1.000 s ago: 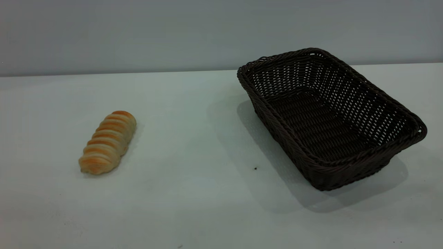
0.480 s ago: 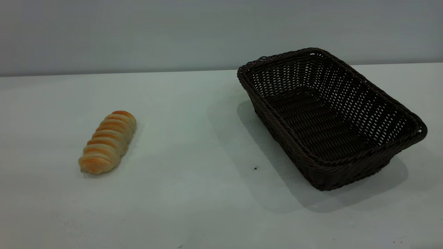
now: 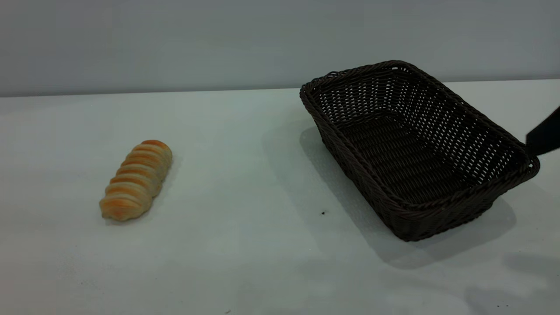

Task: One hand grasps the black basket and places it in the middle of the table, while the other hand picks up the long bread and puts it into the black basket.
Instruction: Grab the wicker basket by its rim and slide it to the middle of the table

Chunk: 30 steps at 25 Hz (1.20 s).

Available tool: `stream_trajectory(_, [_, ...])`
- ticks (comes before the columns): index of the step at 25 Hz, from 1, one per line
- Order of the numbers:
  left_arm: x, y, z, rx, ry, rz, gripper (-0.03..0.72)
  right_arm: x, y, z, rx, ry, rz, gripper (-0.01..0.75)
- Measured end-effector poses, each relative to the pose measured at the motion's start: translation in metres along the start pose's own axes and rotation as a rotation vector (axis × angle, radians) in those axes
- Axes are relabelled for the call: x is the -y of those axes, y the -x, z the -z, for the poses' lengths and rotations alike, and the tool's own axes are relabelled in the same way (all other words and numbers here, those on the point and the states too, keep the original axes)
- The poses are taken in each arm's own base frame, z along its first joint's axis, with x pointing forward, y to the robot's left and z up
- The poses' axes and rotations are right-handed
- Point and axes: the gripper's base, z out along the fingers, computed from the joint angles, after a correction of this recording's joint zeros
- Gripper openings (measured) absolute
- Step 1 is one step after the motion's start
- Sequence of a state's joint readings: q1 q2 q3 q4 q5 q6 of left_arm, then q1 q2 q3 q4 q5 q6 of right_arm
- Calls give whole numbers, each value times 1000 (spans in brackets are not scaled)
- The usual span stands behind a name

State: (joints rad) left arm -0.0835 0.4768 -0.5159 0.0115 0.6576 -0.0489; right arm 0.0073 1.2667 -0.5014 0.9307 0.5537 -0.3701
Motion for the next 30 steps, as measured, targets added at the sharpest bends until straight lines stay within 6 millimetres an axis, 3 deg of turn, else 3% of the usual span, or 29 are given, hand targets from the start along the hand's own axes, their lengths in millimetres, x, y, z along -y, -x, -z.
stream_trajectory(9, [0,0,0,0,0,0,496,22,13,-43,-6,-75,-164,431])
stream_trajectory(30, [0,-3,0,-36,2,0,496,49,55,-137,-90,-130,-343,422])
